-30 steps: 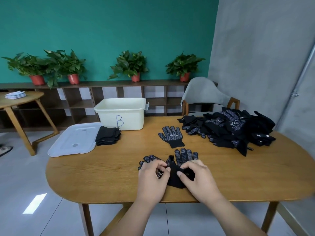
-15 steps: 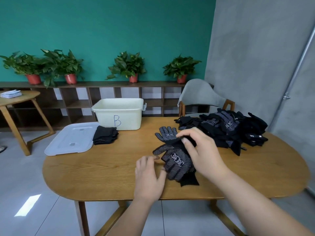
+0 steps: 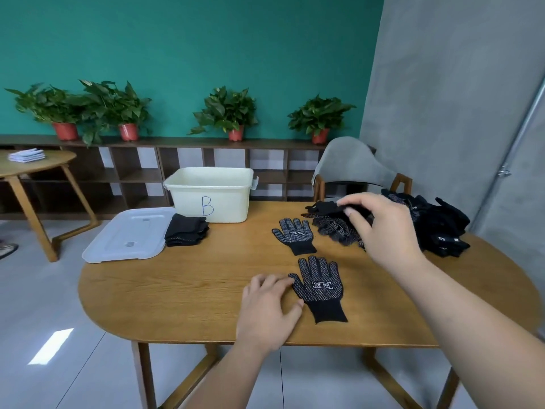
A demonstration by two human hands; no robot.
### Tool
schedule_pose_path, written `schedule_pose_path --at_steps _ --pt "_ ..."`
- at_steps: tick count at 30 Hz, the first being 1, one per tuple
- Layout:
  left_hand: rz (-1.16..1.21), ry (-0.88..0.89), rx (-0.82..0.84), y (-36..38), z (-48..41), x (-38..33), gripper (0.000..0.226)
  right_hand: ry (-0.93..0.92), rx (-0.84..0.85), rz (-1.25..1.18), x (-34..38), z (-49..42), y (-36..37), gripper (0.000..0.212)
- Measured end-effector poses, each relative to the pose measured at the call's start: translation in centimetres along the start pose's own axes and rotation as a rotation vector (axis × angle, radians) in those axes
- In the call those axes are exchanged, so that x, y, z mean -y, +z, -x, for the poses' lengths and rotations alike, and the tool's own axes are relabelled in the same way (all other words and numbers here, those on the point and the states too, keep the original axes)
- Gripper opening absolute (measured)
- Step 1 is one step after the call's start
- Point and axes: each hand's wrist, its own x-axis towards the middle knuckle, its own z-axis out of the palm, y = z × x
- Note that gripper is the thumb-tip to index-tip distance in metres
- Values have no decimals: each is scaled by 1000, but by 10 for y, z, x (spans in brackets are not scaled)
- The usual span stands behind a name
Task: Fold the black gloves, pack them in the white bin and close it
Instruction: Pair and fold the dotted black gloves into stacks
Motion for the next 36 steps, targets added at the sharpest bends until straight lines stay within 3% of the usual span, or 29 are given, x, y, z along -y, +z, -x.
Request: schedule_pose_path --at_steps 3,7,8,12,16,21,28,32,36 --pt "-103 49 33 0 0 -2 68 -81 68 72 -4 31 21 24" --pt "-169 62 71 0 0 -5 75 -70 484 260 -27 104 74 26" --pt "-174 62 78 0 0 -5 76 -59 517 262 -32 120 84 27" --pt "-168 53 85 0 0 -5 78 -47 381 228 -42 139 95 38" --pt "-164 41 87 -1 1 -6 80 -273 217 298 -37 137 85 30" --pt "-149 28 85 1 0 -6 82 -463 166 398 -28 143 79 25" --pt "-134 18 103 0 0 -6 84 -311 226 275 -31 156 81 20" --pt "-131 18 98 0 1 -6 84 -198 323 155 -37 162 83 39" --pt "-83 -3 102 -2 2 -9 80 -166 406 72 -38 160 77 34"
